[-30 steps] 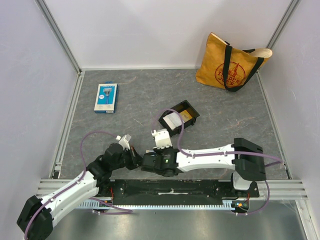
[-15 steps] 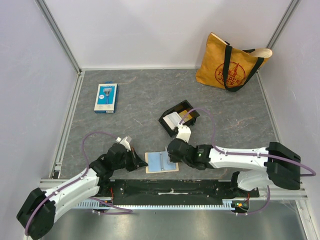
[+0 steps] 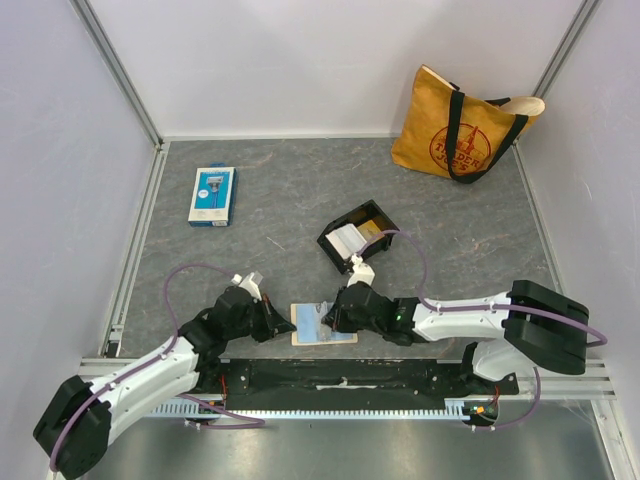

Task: Put the credit cards into the card holder
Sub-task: Insert the credit card into the card holder.

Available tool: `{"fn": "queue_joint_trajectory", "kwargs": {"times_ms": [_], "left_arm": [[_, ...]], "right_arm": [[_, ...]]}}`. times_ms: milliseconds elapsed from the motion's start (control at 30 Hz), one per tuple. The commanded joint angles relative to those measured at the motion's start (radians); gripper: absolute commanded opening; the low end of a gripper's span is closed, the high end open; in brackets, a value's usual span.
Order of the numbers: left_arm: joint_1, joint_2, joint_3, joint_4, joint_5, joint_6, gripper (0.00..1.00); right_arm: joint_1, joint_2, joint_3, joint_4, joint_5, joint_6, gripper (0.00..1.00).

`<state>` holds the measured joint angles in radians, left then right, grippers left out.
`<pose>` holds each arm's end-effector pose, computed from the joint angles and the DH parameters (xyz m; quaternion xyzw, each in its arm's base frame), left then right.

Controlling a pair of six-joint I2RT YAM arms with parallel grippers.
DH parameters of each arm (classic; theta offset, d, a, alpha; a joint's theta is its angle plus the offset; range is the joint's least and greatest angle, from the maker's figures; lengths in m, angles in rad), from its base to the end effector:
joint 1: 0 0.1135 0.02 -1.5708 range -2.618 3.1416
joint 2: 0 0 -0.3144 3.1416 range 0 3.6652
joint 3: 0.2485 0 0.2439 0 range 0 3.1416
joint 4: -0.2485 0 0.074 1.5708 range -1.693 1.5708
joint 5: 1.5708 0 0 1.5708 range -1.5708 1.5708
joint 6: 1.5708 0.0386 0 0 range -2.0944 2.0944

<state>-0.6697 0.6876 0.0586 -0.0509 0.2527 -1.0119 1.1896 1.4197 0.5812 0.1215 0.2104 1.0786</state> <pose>0.0647 -0.0635 0.1524 -0.0989 0.8914 -0.3943 0.2003 0.1041 0.2379 0.2152 -0.0068 0.9062 0.3327 0.2608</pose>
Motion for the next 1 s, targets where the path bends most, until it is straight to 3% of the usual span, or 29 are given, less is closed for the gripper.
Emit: {"fn": "queue_joint_trajectory", "kwargs": {"times_ms": [0,533,967], "left_arm": [[-0.001,-0.02,-0.054,0.02,-0.016,-0.036,0.02],[-0.002,-0.014,-0.049,0.005,-0.023,-0.036,0.02],[-0.001,-0.013,-0.046,0.011,-0.02,-0.037,0.02]], "right_arm": [[-0.005,-0.027,-0.047,0.09,0.003,0.046,0.0],[-0.024,-0.111,-0.152,0.17,0.061,0.07,0.0],[-0.03,-0.028,-0.161,0.231,0.011,0.099,0.0]]}}
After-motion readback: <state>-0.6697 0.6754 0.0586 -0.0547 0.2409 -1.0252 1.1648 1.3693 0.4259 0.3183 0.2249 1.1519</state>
